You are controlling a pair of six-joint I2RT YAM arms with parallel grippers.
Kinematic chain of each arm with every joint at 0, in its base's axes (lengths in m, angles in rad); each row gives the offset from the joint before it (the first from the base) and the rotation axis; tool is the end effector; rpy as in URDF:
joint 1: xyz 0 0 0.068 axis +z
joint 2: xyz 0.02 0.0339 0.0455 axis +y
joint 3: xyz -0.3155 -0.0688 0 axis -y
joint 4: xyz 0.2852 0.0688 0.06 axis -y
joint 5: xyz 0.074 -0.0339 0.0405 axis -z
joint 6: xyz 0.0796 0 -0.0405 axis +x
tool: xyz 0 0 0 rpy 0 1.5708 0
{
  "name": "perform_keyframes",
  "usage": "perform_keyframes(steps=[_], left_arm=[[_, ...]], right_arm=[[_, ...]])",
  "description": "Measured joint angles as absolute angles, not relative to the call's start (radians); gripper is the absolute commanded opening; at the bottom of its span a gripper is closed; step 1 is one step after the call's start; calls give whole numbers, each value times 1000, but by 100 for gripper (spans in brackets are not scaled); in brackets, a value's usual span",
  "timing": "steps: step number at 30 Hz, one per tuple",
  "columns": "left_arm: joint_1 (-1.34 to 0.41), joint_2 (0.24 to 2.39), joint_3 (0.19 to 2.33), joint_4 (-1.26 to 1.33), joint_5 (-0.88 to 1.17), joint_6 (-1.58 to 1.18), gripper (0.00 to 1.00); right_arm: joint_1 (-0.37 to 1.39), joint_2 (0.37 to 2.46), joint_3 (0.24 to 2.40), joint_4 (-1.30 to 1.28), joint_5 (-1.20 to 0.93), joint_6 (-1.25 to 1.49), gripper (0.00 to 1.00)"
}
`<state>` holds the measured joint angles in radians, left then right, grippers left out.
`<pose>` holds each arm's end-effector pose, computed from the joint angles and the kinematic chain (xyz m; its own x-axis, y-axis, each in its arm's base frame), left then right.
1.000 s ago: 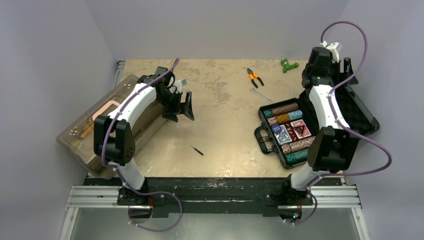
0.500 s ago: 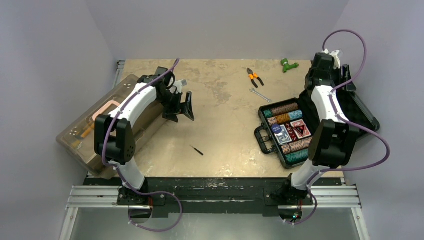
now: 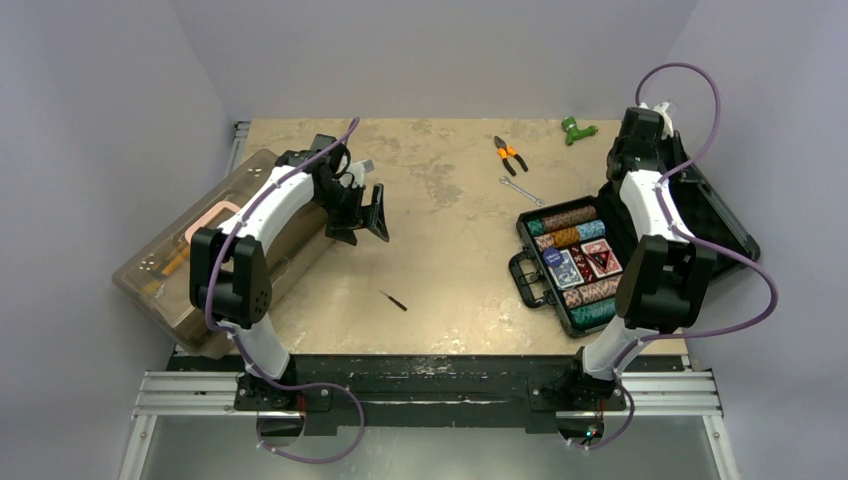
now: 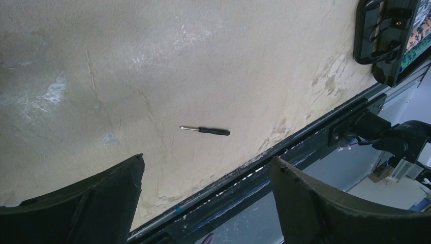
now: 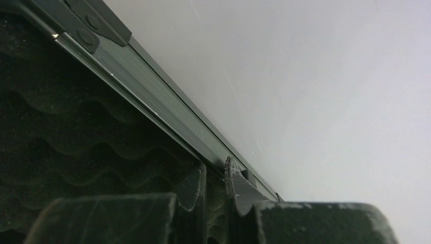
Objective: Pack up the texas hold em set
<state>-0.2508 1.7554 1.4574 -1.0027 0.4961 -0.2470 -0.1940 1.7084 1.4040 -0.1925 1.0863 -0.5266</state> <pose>0.3845 -0.1376 0.2585 -0.9887 0.0313 -0.1466 0.1027 0.8540 -0.5101 0.4290 -0.1561 0.3448 -0.8332 -0.0749 -0.5480 0.5024 0.3116 -0.8065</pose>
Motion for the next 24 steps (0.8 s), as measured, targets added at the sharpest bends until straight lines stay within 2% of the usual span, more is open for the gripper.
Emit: perform_keyframes(steps=[10,17,24], left_arm=[[-246,1792,1458,-1003,529,-253,90],[-265,1797,1458,-1002,544,-275,90],[-380,1769,1493,-1003,569,-299,90]], right_arm=[[-142,1653,1400,-289,1084,-500,0],[2,1586,1419,-545,1157,-281,0],[96,1567,1470,-763,1149,-103,0]])
